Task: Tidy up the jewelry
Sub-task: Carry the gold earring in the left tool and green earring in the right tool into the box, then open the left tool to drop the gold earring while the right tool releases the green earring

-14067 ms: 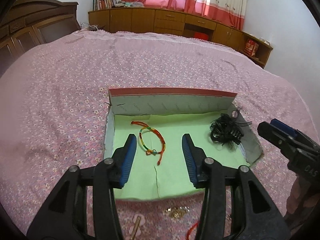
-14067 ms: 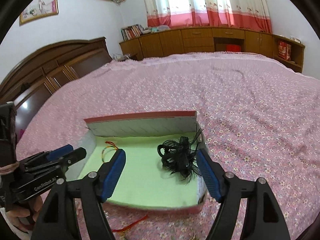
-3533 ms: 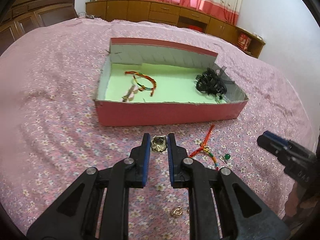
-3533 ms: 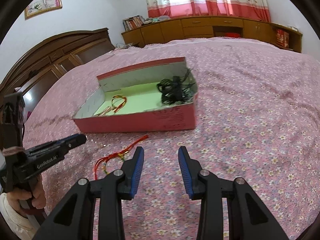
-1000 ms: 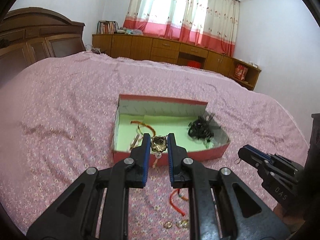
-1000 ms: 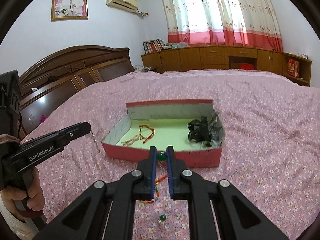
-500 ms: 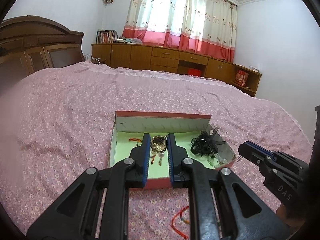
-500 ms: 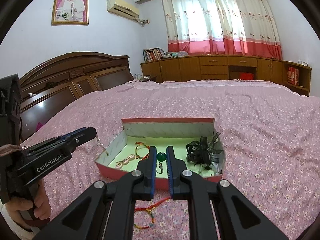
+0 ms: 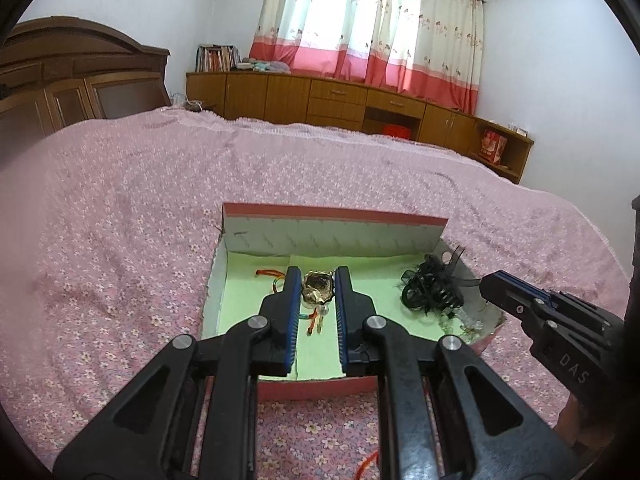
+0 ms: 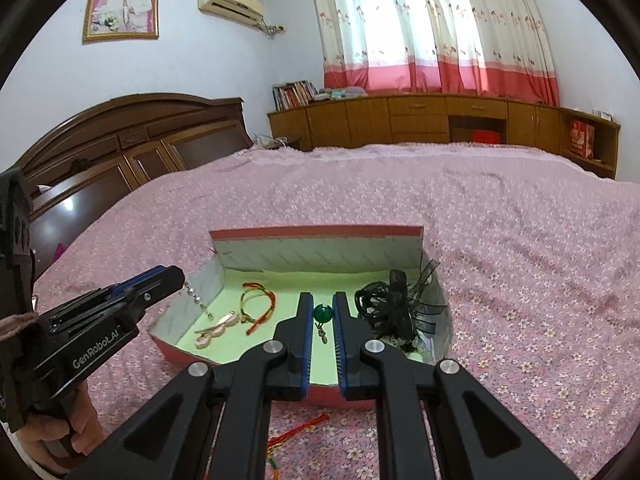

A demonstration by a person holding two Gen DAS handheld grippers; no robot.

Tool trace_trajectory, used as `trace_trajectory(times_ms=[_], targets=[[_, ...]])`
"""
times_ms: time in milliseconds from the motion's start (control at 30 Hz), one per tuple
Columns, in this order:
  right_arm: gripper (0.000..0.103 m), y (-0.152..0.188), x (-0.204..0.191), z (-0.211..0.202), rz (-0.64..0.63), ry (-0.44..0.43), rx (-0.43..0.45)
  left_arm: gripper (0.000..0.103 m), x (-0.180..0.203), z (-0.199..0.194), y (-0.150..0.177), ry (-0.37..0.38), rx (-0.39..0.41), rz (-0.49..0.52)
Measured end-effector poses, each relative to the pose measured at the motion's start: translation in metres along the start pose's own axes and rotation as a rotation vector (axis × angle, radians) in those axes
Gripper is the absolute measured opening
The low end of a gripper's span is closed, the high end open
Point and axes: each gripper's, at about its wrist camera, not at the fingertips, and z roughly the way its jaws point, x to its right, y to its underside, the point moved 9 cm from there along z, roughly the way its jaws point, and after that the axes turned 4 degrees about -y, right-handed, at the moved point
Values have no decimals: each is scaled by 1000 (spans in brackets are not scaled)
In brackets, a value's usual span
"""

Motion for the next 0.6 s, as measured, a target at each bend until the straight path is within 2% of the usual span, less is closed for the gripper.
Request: trace_trajectory(times_ms=[467,600], targets=[[11,27,28,45,63,31,-165,8,-12,47,38,-25,-176,-7],[11,35,34,52,82,33,-207,8,-13,50,43,-32,-187,8]])
